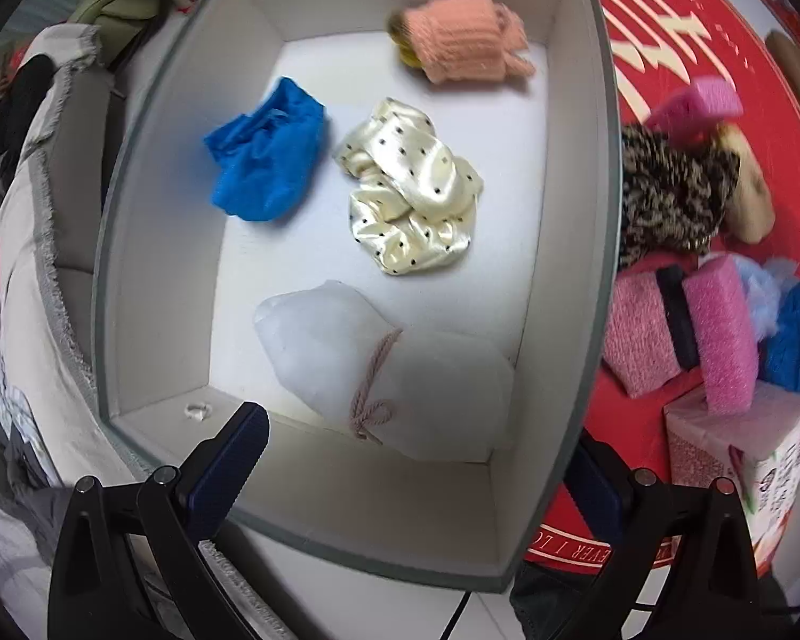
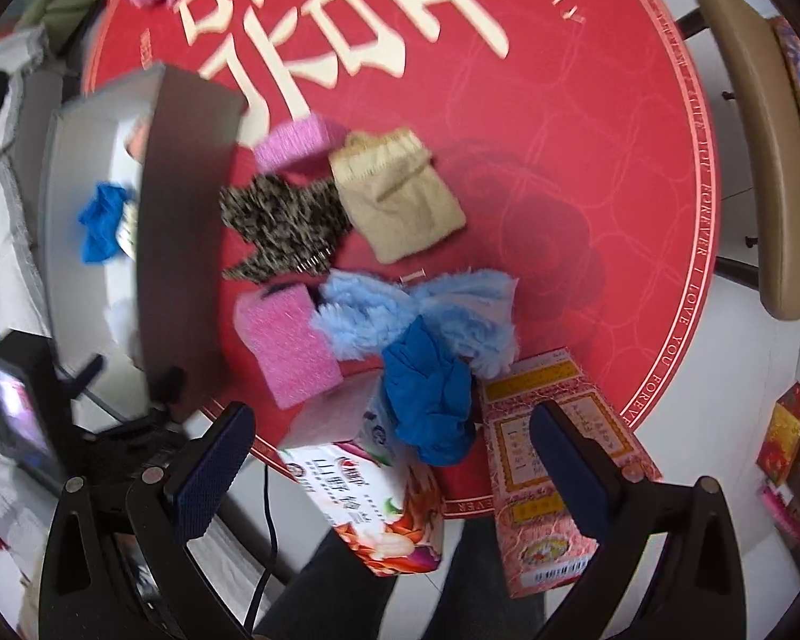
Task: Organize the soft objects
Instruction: 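Move both tools toward the remaining soft items beside the box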
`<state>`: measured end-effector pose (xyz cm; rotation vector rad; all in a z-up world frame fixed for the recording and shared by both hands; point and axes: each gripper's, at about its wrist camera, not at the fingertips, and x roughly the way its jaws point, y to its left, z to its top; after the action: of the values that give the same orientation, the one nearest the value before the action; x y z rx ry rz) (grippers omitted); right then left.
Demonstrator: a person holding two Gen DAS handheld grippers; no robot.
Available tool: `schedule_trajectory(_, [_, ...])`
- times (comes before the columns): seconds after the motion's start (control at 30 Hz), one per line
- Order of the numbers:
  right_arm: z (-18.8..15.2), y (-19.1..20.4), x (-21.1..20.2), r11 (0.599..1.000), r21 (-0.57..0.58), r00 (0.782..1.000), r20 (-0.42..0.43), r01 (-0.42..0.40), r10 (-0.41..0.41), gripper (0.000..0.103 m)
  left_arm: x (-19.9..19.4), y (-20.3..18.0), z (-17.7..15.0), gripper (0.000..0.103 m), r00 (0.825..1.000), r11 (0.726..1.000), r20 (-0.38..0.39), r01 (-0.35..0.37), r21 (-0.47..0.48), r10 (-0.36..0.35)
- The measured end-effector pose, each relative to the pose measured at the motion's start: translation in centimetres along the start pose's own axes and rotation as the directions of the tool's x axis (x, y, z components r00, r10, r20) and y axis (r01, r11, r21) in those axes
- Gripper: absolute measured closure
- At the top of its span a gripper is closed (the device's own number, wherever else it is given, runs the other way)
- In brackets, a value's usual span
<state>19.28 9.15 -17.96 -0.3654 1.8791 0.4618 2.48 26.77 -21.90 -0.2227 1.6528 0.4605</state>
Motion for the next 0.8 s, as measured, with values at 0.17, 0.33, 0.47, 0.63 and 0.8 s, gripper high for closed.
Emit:
schedule_trajectory(0.17, [0.8,0.3,3.2,0.996,-0.082,0.994,-0.097,0.037,-0.045,0.0,-2.8,0.0,-0.8,0.0,0.997,0.997,0.067,0.028,-0.069,-0.024])
schedule_trajectory(0.33, [1.1,0.0,5.9,0.993,-0.112,0.981,-0.189,0.023,-0.044,0.0,-4.9,-0.7,-0.8,0.0,0.969,0.956,0.027,0.247,-0.158,-0.245])
schedule_trajectory(0.47, [1.4,-0.5,7.7,0.996,-0.084,0.969,-0.245,-0.034,0.013,0.009,-5.7,-1.1,-0.3,0.0,0.953,0.931,0.047,0.303,-0.202,-0.3])
schedule_trajectory(0.63, [1.4,-1.6,9.1,0.995,-0.028,0.958,-0.273,-0.093,0.082,0.047,-7.0,-0.8,0.7,0.0,0.945,0.912,0.066,0.327,-0.247,-0.321])
schedule_trajectory(0.8, [1.2,-3.1,8.0,0.993,-0.015,0.965,-0.238,-0.119,0.113,0.095,-7.0,-2.2,2.2,0.0,0.954,0.931,0.053,0.3,-0.207,-0.296])
